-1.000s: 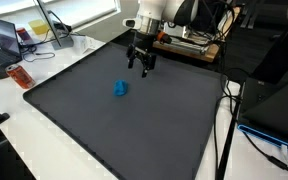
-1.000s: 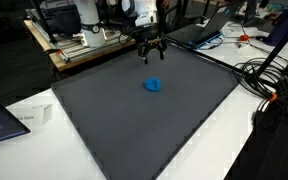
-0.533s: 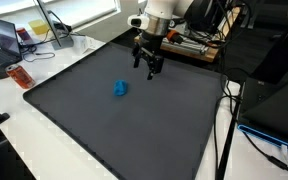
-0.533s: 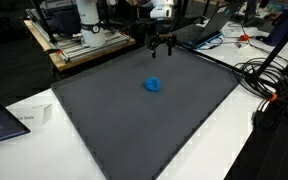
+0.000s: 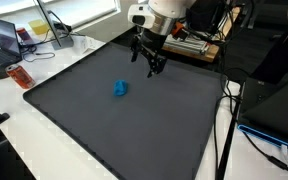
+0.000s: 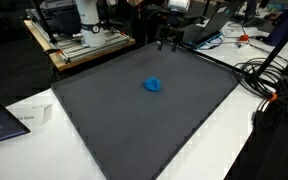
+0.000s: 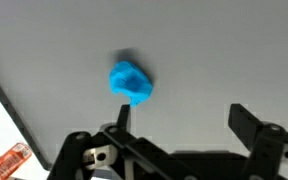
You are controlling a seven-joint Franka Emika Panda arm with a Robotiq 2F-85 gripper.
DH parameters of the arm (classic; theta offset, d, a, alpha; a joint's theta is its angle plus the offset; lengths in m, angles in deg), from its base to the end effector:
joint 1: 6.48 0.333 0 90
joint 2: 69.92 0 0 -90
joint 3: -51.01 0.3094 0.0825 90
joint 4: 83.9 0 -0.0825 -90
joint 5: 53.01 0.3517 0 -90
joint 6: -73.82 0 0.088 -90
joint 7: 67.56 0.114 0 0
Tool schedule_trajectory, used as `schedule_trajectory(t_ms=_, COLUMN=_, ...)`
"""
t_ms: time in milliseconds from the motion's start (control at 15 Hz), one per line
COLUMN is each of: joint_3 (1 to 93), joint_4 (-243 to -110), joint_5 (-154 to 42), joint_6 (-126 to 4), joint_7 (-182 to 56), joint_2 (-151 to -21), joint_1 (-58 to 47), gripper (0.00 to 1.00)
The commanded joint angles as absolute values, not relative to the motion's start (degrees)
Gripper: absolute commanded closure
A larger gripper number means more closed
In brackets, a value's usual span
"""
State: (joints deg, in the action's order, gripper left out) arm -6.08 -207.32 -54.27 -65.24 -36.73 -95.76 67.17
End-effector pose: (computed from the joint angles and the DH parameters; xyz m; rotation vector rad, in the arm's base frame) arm 0.5186 0.1661 0.2946 2.7725 -0.2510 0.2486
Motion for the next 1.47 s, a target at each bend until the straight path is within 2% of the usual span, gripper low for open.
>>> schedule_trajectory(t_ms=0, joint_3=4.13, joint_4=-200.48, joint_5=-59.69, joint_6=-58.43, joint_7=-39.97, joint_2=-94.1, joint_1=56.97, gripper=0.0)
schedule_trajectory(t_ms=600, joint_3=35.49, joint_4=-182.92, joint_5=-68.03, joint_6=-45.02, joint_7=-53.73, joint_2=-98.22, joint_1=24.97, gripper=0.0)
schedule_trajectory(t_ms=800, joint_3=43.09, joint_4=-177.75, joint_5=-69.03, joint_6=-41.68, joint_7=-58.29, joint_2=-100.92, joint_1=16.41, gripper=0.0)
schedule_trajectory(t_ms=1400, joint_3=50.95, joint_4=-161.08, joint_5=-65.59, joint_6=-28.95, joint_7=-62.99, joint_2=-111.69, joint_1=6.61, gripper=0.0)
